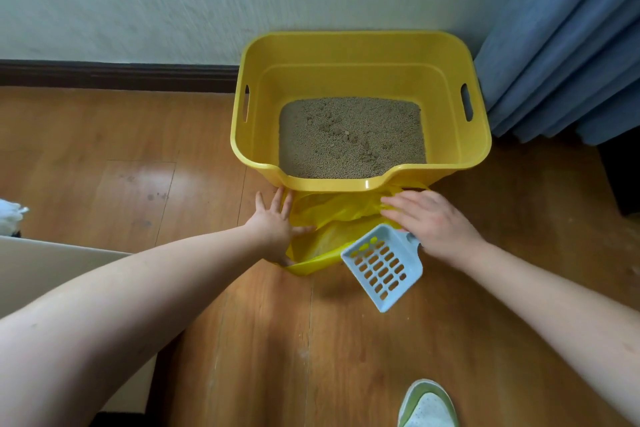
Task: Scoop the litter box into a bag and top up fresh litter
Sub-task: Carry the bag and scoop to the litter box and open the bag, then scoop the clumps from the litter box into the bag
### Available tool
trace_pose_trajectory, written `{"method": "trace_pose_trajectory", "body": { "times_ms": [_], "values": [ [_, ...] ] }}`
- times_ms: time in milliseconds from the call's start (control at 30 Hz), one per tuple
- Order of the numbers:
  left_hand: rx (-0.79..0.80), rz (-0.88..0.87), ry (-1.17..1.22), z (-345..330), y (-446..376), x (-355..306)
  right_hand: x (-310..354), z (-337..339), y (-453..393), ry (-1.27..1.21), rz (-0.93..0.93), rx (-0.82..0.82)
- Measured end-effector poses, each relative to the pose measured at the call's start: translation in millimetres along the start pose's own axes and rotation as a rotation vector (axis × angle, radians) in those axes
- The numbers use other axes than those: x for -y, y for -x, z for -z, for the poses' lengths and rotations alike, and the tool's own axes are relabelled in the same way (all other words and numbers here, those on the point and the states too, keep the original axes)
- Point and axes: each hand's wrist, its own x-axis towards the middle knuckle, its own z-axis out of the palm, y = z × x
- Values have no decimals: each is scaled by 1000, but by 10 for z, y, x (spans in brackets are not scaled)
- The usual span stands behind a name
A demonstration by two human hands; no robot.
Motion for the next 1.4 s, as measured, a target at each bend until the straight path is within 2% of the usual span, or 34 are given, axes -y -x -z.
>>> {"method": "trace_pose_trajectory", "body": {
  "times_ms": [33, 133, 167, 233, 400, 500, 567, 667, 767, 833, 900, 967, 1067, 1133, 1167, 1233, 1300, 1400],
  "values": [
    [2, 3, 0, -2, -8, -6, 74, -54, 3, -56, 52, 76],
    [13, 24, -9, 2, -25, -28, 293, -227, 10, -68, 86, 539],
    [25, 36, -16, 7, -26, -39, 331, -273, 39, -10, 84, 636],
    [63, 66, -16, 28, -28, -58, 353, -318, 114, 41, 86, 716],
    [81, 98, 23, 102, -44, -73, 279, -286, 181, -39, 46, 663],
    [4, 87, 115, 124, -22, -72, 199, -217, 151, -132, -64, 574],
    [-107, 56, 186, 142, 12, -71, 148, -139, 112, -209, -151, 471],
    [-303, -14, 154, 192, 92, -84, 135, -25, 29, -314, -291, 335],
    [-444, -135, 137, 271, 216, -81, 179, 136, -130, -372, -538, 245],
    [-530, -236, 150, 330, 315, -52, 169, 276, -251, -491, -669, 86],
    [-664, -322, 122, 390, 404, 9, 78, 457, -377, -578, -732, -52],
    [-829, -337, 105, 454, 456, 114, -119, 680, -517, -569, -776, -80],
    [-1036, -244, 152, 591, 472, 357, -456, 1001, -719, -451, -879, 100],
    [-1088, -116, 192, 662, 452, 560, -616, 1104, -836, -357, -901, 288],
    [-1045, -39, 211, 678, 434, 662, -663, 1119, -895, -334, -910, 367],
    [-862, 100, 276, 670, 384, 824, -676, 1128, -1010, -304, -925, 527],
    [-700, 160, 357, 629, 312, 907, -640, 1111, -1110, -250, -894, 688],
    [-644, 165, 343, 602, 214, 939, -608, 1010, -1216, -166, -886, 821]
  ]
}}
